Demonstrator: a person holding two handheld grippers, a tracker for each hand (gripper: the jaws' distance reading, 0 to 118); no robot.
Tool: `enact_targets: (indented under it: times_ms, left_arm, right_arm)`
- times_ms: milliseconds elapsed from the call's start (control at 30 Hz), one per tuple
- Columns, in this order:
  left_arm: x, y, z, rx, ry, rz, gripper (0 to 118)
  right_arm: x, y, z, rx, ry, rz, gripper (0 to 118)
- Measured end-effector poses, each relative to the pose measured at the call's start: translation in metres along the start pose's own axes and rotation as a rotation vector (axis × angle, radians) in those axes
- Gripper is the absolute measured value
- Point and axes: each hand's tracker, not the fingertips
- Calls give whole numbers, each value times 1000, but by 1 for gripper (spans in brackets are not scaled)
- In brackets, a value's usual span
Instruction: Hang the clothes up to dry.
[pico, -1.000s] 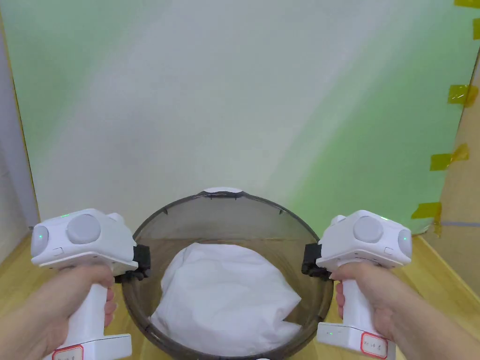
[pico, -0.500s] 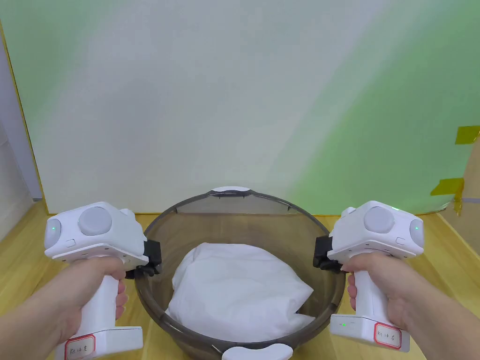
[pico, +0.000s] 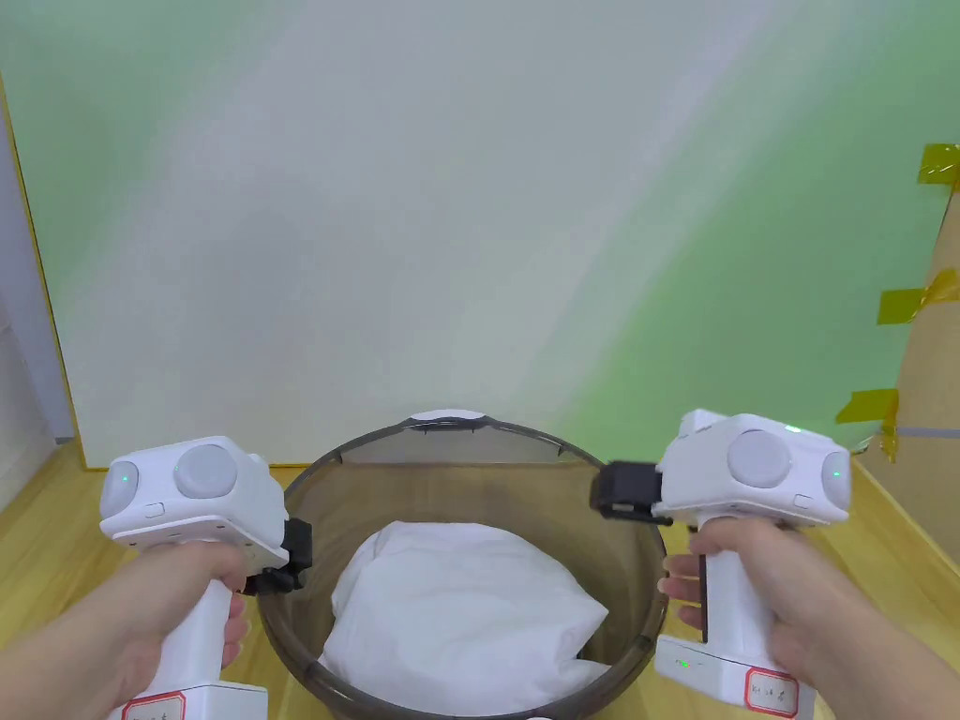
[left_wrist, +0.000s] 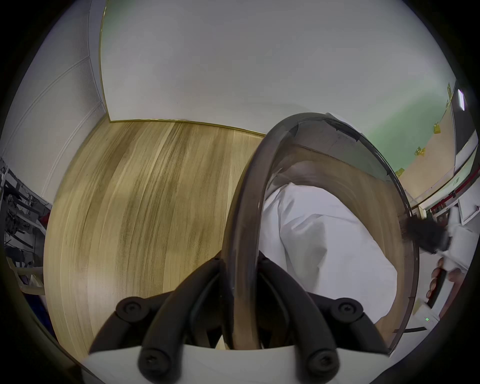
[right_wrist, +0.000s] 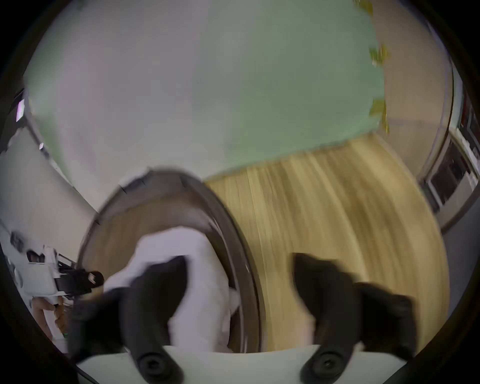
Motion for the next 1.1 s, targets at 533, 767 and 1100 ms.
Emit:
enact_targets:
  times_ms: [533, 767, 1100]
  left_arm:
    - [39, -37, 56, 576, 35, -65, 109]
    - [78, -110, 93, 998, -4, -93, 109]
    - [92, -185, 67, 1004, 87, -184, 3]
  right_arm:
    - [-18, -44, 107, 420, 3, 163, 117]
    - [-32, -86, 143, 539, 67, 203, 115]
    - [-49, -139, 151, 572, 16, 237, 2]
